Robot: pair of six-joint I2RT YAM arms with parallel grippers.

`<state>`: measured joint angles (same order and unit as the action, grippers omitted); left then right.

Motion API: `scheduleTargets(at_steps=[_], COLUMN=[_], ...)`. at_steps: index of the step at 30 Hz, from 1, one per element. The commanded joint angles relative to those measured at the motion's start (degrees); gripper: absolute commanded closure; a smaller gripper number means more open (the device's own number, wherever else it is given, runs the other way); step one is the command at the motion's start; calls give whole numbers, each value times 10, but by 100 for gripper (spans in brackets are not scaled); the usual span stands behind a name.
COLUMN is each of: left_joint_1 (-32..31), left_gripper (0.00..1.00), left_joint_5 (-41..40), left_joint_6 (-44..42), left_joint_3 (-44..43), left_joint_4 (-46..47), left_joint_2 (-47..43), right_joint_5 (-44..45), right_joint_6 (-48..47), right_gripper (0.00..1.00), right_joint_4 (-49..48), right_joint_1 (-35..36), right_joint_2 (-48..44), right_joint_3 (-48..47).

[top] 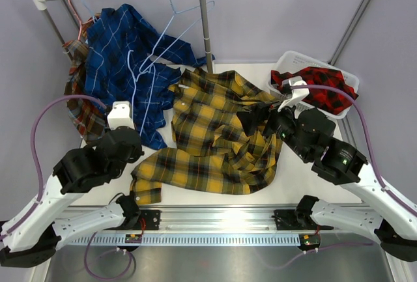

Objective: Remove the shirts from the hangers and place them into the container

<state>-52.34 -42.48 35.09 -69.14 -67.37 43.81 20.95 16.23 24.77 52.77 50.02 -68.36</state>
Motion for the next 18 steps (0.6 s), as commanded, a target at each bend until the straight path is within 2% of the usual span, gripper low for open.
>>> scheduleTargets(at_steps=[1,4,9,18], left_joint_1=[21,52,65,105], left_gripper=[100,100,100,100], left_joint_5=[-35,-9,57,65], left_joint_6=[-12,-29,-28,-9], left_joint_3=[-27,-24,-3,9], left_joint_4=[14,15,14,2], left_joint_2=[11,21,38,29], right_joint_5=[13,13,16,19], right_joint_6=[-4,-3,-5,-8], right_gripper=[0,1,0,0], right_joint_4=[-17,-16,-11,-11], right_joint_1=[0,0,0,0], right_joint_2=[-16,-21,-26,-26], right_joint_3=[3,6,11,17])
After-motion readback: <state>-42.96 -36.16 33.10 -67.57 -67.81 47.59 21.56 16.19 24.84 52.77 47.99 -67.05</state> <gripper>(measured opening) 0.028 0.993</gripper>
